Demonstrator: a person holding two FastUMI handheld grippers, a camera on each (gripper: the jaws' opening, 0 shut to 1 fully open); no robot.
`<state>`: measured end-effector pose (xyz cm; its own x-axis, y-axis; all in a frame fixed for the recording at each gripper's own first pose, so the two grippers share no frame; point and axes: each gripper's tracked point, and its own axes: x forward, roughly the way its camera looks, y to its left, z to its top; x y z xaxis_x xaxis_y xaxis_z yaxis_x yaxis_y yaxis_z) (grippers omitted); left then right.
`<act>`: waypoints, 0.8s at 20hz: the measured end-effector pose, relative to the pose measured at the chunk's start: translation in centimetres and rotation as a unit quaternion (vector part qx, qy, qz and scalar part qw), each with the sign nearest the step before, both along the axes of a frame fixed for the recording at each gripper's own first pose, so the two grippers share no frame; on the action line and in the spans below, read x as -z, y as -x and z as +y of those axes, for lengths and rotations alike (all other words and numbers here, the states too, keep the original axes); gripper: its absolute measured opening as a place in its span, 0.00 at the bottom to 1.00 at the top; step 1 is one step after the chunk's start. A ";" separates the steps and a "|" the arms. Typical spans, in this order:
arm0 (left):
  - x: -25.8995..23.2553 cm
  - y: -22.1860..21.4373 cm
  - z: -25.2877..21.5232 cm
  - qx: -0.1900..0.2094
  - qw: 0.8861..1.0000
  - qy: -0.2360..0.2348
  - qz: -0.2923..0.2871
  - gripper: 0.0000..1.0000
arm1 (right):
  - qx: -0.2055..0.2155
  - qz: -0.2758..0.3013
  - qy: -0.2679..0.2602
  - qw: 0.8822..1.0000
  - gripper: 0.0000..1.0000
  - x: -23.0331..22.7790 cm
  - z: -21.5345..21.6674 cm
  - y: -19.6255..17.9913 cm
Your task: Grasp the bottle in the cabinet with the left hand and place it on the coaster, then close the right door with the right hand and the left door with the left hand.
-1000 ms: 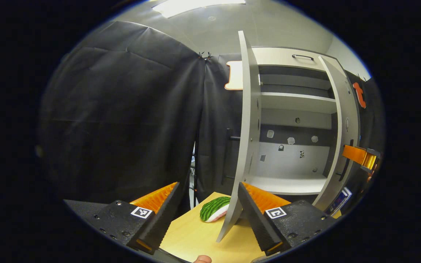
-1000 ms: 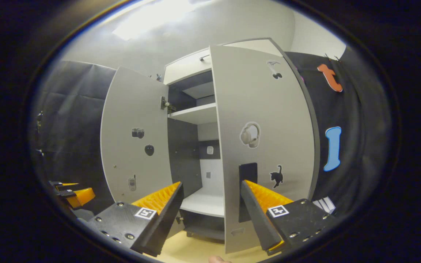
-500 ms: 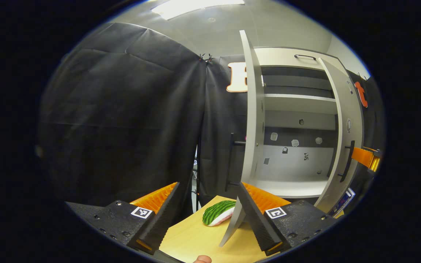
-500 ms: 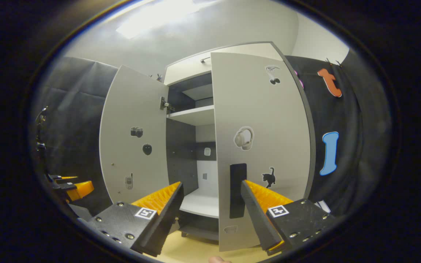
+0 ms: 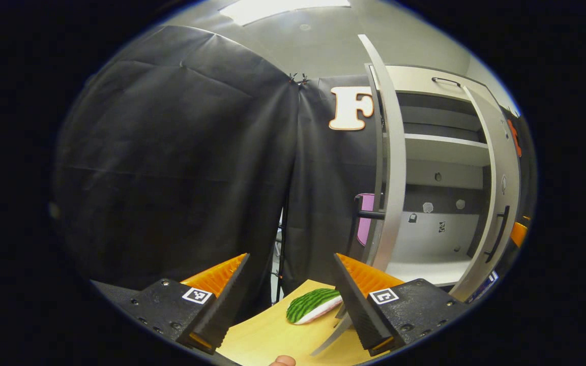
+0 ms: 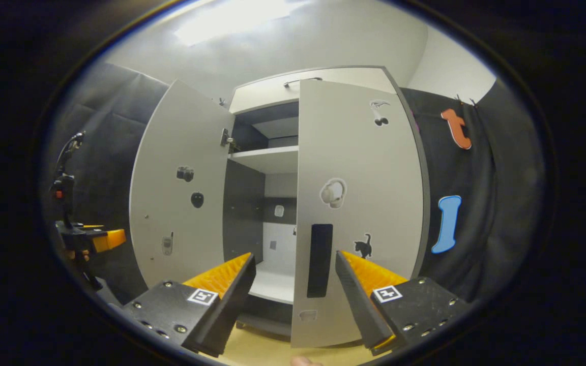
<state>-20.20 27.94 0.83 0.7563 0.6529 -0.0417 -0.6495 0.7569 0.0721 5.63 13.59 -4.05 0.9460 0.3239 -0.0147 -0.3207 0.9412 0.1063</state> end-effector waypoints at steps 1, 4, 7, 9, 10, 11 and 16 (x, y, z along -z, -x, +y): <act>0.3 -0.4 0.1 0.001 1.000 0.001 0.002 0.93 | 0.002 0.002 0.001 1.000 0.95 0.1 0.0 0.0; 1.5 -1.5 -0.1 0.011 1.000 0.010 0.008 0.96 | 0.009 0.007 0.007 1.000 0.95 0.5 -0.2 -0.4; 1.8 -1.5 0.2 0.011 1.000 0.001 0.013 0.92 | 0.017 0.012 0.009 1.000 0.92 0.9 -0.9 -0.7; 1.9 -1.7 -0.1 0.020 1.000 -0.001 0.018 0.92 | 0.020 0.015 0.009 1.000 0.95 1.1 -1.1 -0.8; 1.9 -1.8 -0.3 0.026 0.999 -0.001 0.020 0.95 | 0.020 0.017 0.009 1.000 0.92 1.2 -1.2 -0.8; 1.9 -1.9 -0.6 0.030 0.999 -0.003 0.019 0.95 | 0.019 0.018 0.009 1.000 0.92 1.2 -1.2 -0.8; 2.0 -2.2 -1.6 0.038 0.999 0.016 0.014 0.94 | 0.011 0.018 0.010 1.000 0.95 1.3 -0.9 -0.8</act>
